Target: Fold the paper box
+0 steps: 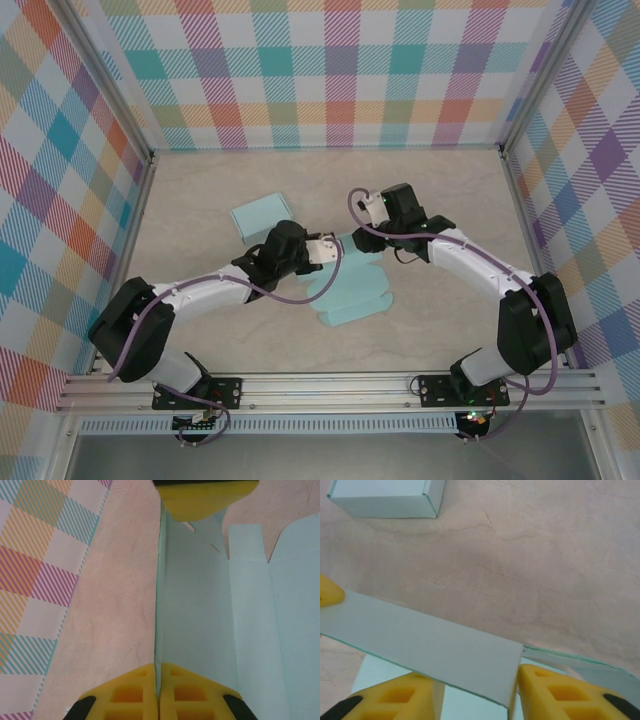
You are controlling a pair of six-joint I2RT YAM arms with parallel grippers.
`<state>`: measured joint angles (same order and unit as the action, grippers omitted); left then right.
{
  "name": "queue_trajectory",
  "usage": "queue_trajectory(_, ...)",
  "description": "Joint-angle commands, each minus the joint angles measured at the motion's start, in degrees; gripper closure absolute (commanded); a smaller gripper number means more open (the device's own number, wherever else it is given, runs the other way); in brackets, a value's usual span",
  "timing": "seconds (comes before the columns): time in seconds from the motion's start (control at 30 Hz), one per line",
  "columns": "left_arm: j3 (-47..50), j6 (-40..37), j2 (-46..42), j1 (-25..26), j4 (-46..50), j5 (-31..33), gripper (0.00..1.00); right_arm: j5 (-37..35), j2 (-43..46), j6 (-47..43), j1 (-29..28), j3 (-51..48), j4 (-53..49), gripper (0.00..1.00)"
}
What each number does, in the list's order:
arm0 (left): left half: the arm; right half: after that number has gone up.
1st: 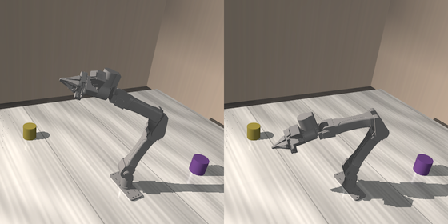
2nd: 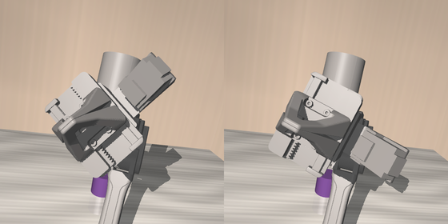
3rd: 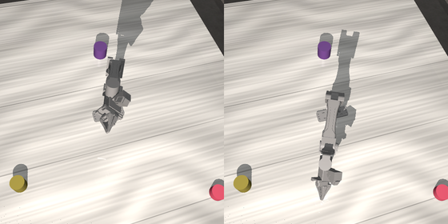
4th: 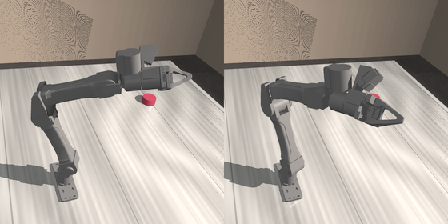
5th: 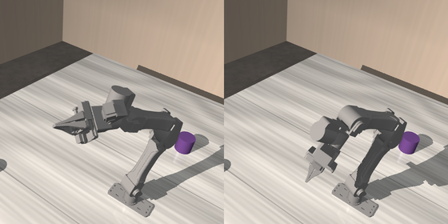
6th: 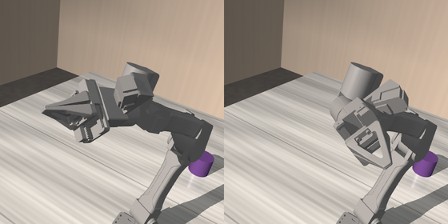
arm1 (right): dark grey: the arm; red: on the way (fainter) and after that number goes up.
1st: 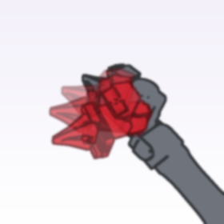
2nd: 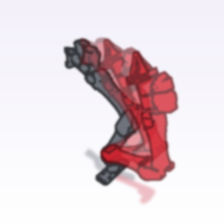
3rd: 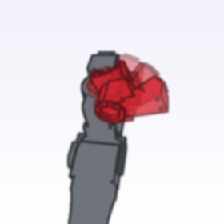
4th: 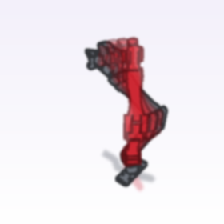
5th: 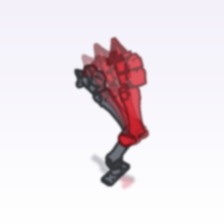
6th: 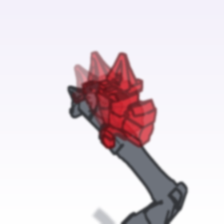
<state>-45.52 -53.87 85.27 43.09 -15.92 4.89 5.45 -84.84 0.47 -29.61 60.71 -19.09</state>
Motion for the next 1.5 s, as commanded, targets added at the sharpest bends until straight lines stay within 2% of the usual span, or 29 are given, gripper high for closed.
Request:
queue_trajectory(0.0, 2.3, -1.7, 1.5, 1.5, -7.2, 3.6, 1.00, 5.2, 0.8, 10.6, 0.0, -1.0, 3.5, 0.51)
queue_trajectory(0.1, 3.4, -2.8, 2.7, 2.7, -9.5, 6.0, 1.00, 6.5, 0.6, 16.4, 0.3, -2.1, 4.7, 0.45)
queue_trajectory(0.23, 3.2, -3.0, 5.2, 4.0, -10.4, 9.0, 1.00, 10.2, -1.6, 24.5, 1.2, -3.4, 6.8, 0.44)
queue_trajectory(0.33, 3.3, 0.2, 6.0, 4.3, -11.2, 10.0, 1.00, 14.3, -1.6, 28.1, 1.9, -6.0, 10.9, 0.44)
queue_trajectory(0.43, 2.3, 5.2, 5.6, 4.2, -10.3, 13.3, 1.00, 13.2, -0.2, 29.0, 2.7, -6.2, 8.9, 0.42)
queue_trajectory(0.6, 1.7, 7.8, 4.3, 3.3, -6.8, 8.6, 1.00, 11.5, 5.2, 30.0, 5.6, -8.3, 5.9, 0.39)
queue_trajectory(0.73, 1.1, 8.3, 4.4, 2.6, -6.4, 9.0, 1.00, 7.8, 9.6, 29.1, 7.6, -10.2, 2.6, 0.36)
queue_trajectory(0.83, 0.7, 8.7, 4.3, 2.2, -5.3, 8.9, 1.00, 8.2, 10.6, 29.1, 11.0, -12.2, 1.2, 0.37)
queue_trajectory(1.0, 1.1, 10.7, 4.0, 1.0, -5.9, 7.3, 1.00, 9.8, 6.8, 28.9, 14.4, -14.9, 2.0, 0.38)
queue_trajectory(1.17, 2.9, 11.8, 2.6, -1.2, -7.4, 1.4, 1.00, 10.1, 1.0, 28.6, 14.6, -15.5, 5.2, 0.38)
queue_trajectory(1.47, 3.8, 11.0, 0.9, -2.1, -7.4, -0.4, 1.00, 14.9, -7.3, 29.7, 14.6, -14.8, 12.8, 0.40)
